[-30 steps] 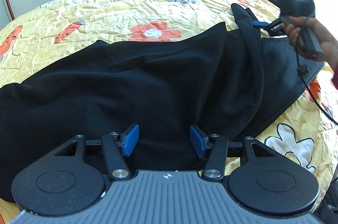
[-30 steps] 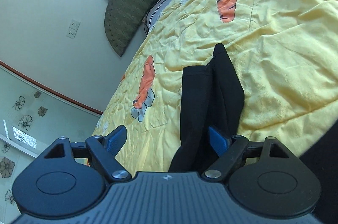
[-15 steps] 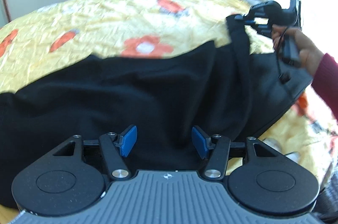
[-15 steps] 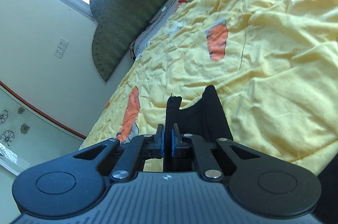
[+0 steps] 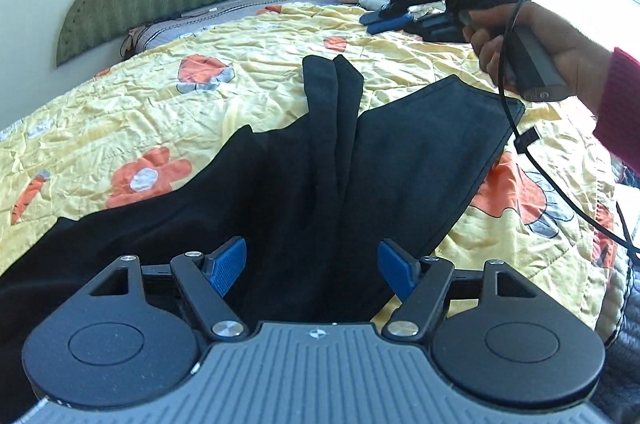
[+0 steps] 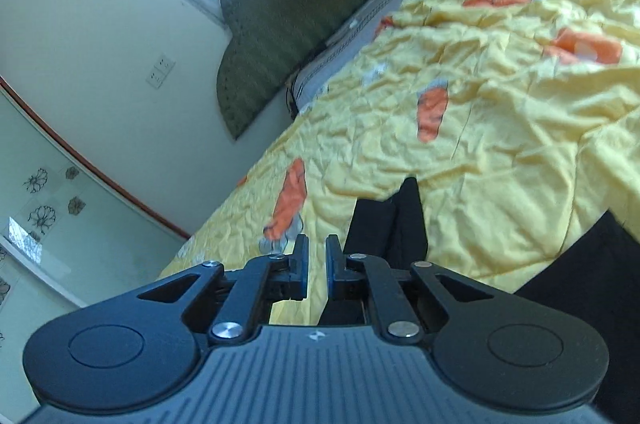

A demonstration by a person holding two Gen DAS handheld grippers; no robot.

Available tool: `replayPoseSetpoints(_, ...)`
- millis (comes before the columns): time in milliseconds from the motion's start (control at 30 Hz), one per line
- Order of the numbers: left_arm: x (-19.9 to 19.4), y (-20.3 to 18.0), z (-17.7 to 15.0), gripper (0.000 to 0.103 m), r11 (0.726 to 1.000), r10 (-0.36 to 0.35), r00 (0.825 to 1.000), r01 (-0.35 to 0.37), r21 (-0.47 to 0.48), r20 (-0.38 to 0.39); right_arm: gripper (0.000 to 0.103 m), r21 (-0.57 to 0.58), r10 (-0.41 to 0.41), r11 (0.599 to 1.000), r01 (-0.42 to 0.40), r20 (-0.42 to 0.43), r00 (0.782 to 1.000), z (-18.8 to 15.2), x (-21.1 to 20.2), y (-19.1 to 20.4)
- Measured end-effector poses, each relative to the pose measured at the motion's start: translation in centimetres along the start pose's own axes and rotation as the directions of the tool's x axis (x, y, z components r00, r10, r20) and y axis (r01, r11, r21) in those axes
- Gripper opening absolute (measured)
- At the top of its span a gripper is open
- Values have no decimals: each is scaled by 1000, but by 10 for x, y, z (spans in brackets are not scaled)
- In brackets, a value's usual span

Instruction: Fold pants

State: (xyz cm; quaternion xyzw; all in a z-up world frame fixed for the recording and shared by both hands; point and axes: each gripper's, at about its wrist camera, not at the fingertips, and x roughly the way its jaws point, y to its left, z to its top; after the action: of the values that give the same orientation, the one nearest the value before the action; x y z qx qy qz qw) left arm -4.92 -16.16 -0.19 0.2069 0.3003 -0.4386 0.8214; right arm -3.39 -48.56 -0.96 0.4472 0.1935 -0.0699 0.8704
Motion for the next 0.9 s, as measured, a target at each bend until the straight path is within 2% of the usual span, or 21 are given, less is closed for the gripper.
replayPoseSetpoints(33, 1, 1, -1, 75, 1000, 5, 1000, -5, -8, -4, 26, 19, 15, 1000, -15, -27, 1000, -4, 10, -3)
replayPoseSetpoints(67, 2, 2, -1, 75, 1000, 9, 1000, -9, -17, -8, 45, 49, 29, 998, -27, -42, 999, -7, 21, -8)
replayPoseSetpoints(100, 2, 4, -1, 76, 1000, 13, 1000, -14, -28, -13, 68, 80, 39, 996, -35, -50, 998, -9, 31, -12)
replayPoseSetpoints(133, 4, 6, 0, 76, 999, 16, 1000, -17, -41, -19, 73, 102, 46, 994, -40, -54, 997, -11, 39, -15)
replayPoseSetpoints(233, 6, 10, 0, 76, 998, 11, 999, -14, -66, -36, 72, 106, -23, 994, 29, -57, 998, -14, 60, -18)
replayPoseSetpoints(433, 13, 5, 1, 76, 999, 14, 999, -16, -40, -37, 71, 161, 4, 987, 1, -32, 999, -10, 81, -26)
replayPoseSetpoints(533, 18, 2, 1, 75, 999, 5, 999, -7, -32, -40, 66, 193, 10, 981, -11, 8, 1000, -4, 92, -31)
replayPoseSetpoints(567, 19, 2, 2, 75, 1000, 6, 999, -7, -29, -37, 57, 199, 2, 980, -5, 13, 1000, -2, 96, -32)
replayPoseSetpoints(600, 21, 1, 2, 75, 1000, 8, 999, -9, -26, -34, 38, 207, -19, 978, 16, 10, 1000, 0, 101, -33)
replayPoseSetpoints(633, 23, 0, 2, 75, 1000, 12, 999, -12, -24, -33, 27, 207, -37, 978, 36, 4, 999, 1, 104, -35)
replayPoseSetpoints(667, 25, 0, 2, 74, 1000, 14, 999, -15, -21, -33, 9, 205, -53, 977, 51, 2, 999, 1, 107, -37)
replayPoseSetpoints(767, 30, -2, 3, 71, 1000, 19, 999, -20, -15, -34, 4, 217, -45, 976, 35, 41, 998, -1, 101, -41)
replayPoseSetpoints(900, 33, -5, 3, 70, 998, 60, 998, -60, 3, -21, 4, 224, 25, 973, -51, 118, 993, 0, 70, -31)
